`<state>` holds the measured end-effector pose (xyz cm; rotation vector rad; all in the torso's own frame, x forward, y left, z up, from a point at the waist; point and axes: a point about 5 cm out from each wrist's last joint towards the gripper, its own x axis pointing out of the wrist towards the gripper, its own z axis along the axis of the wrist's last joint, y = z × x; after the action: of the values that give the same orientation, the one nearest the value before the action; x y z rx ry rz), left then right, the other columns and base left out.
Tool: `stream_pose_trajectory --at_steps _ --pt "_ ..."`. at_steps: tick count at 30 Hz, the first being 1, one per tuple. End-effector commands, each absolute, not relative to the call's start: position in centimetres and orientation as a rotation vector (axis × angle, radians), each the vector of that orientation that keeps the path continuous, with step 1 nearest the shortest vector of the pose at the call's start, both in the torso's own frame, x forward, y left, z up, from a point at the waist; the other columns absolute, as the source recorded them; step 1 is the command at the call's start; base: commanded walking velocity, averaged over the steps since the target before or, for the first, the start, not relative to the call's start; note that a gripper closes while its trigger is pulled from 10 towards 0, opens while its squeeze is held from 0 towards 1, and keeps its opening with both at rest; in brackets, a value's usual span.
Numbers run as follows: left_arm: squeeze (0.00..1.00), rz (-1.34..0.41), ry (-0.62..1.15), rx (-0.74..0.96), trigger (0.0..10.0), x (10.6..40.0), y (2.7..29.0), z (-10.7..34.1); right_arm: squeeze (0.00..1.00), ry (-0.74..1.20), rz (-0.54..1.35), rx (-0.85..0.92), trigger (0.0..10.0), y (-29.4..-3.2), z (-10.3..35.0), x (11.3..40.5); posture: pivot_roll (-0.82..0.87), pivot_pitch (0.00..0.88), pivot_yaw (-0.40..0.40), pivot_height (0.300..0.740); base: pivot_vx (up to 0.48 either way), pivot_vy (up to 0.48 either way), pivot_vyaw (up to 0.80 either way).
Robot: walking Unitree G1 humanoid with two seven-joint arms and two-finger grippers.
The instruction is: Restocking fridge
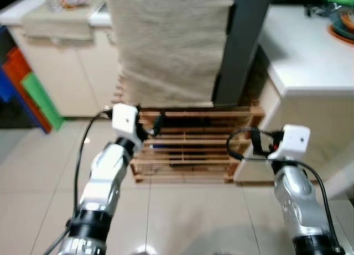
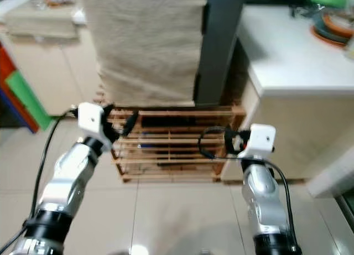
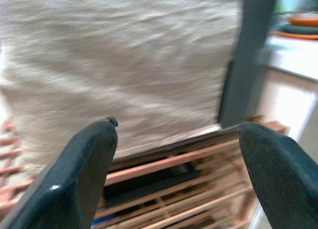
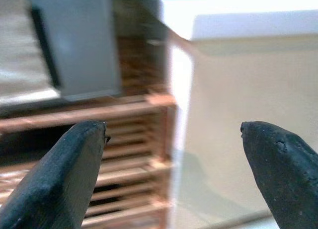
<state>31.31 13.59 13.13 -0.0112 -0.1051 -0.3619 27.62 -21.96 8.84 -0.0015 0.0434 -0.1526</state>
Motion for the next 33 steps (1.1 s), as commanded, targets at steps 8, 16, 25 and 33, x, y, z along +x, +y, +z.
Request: stream_pose_trajectory --at_steps 8,16,25,33 --pt "0.00 -0.382 -0.119 0.090 10.0 31.7 14.2 15.1 0.00 0.054 -0.216 0.002 10.0 -22.3 7.8 26.1 -0.05 0.000 0.031 0.740 -0.102 0.439 -0.76" --pt "0.00 -0.396 -0.046 0.109 10.0 31.8 13.8 14.2 0.00 0.019 -0.083 -0.056 10.0 -20.4 8.0 25.9 -0.07 0.000 0.038 0.740 0.000 0.480 -0.45" --pt "0.00 -0.413 -0.065 0.107 10.0 31.8 13.3 14.1 0.00 0.007 -0.001 -0.083 10.0 -19.3 8.1 25.7 -0.06 0.000 0.031 0.740 0.000 0.213 0.00" --pt "0.00 -0.409 -0.032 0.020 10.0 31.6 13.5 13.4 0.00 0.021 -0.058 -0.070 10.0 -20.4 8.0 25.7 -0.07 0.000 0.026 0.740 0.000 0.297 -0.46"
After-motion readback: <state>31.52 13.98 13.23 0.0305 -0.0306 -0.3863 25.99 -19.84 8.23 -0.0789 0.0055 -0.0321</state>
